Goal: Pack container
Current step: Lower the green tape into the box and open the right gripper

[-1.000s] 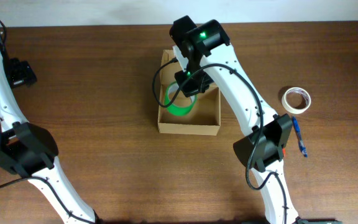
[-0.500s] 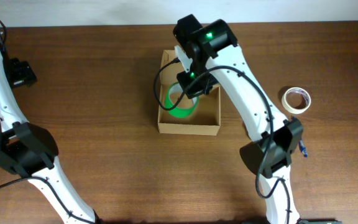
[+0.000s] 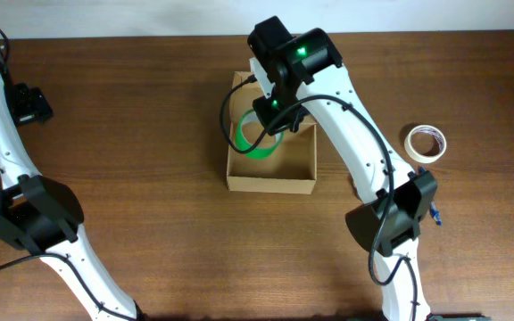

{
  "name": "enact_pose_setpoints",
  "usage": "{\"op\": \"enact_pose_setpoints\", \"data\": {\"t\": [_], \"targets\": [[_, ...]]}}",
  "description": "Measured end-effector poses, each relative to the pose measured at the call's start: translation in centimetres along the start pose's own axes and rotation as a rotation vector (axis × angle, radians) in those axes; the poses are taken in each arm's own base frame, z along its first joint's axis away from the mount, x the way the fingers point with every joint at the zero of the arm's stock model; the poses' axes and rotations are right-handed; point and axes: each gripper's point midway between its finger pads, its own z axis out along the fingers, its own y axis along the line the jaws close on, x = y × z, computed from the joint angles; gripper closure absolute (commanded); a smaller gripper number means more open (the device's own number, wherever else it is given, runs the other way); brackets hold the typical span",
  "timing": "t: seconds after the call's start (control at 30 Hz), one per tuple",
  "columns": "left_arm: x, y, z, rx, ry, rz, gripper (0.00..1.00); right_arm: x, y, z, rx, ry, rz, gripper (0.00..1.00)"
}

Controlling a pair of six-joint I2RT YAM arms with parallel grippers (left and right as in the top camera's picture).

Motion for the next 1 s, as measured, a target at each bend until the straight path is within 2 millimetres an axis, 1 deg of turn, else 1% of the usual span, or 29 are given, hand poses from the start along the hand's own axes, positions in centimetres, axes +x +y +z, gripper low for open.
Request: {"op": "enact_pose_setpoints", "data": {"t": [0.07, 0.13, 0.3, 0.4, 0.83, 1.0], "targets": [[0.0, 0.0, 0.0, 0.0, 0.0, 0.0, 0.0, -0.5, -0.1, 0.5, 0.003, -0.036, 0.0, 0.96], [0.0, 0.0, 0.0, 0.0, 0.0, 0.0, 0.0, -0.3, -0.1, 0.9, 0.004, -0.054, 0.005, 0.96], [0.0, 0.0, 0.0, 0.0, 0.0, 0.0, 0.0, 1.8, -0.3, 2.2, 0.006, -0.024, 0.029, 0.96], [0.0, 0.0, 0.0, 0.0, 0.0, 0.0, 0.0, 2.7, -0.4, 3.0, 0.008, 0.005, 0.039, 0.96], [0.0, 0.0, 0.0, 0.0, 0.0, 0.0, 0.0, 1.8, -0.3, 3.3, 0.001, -0.029, 0.048, 0.96], [0.0, 0.0, 0.0, 0.0, 0.0, 0.0, 0.0, 1.6, -0.1, 3.9, -0.007, -0.025, 0.05, 0.96]]}}
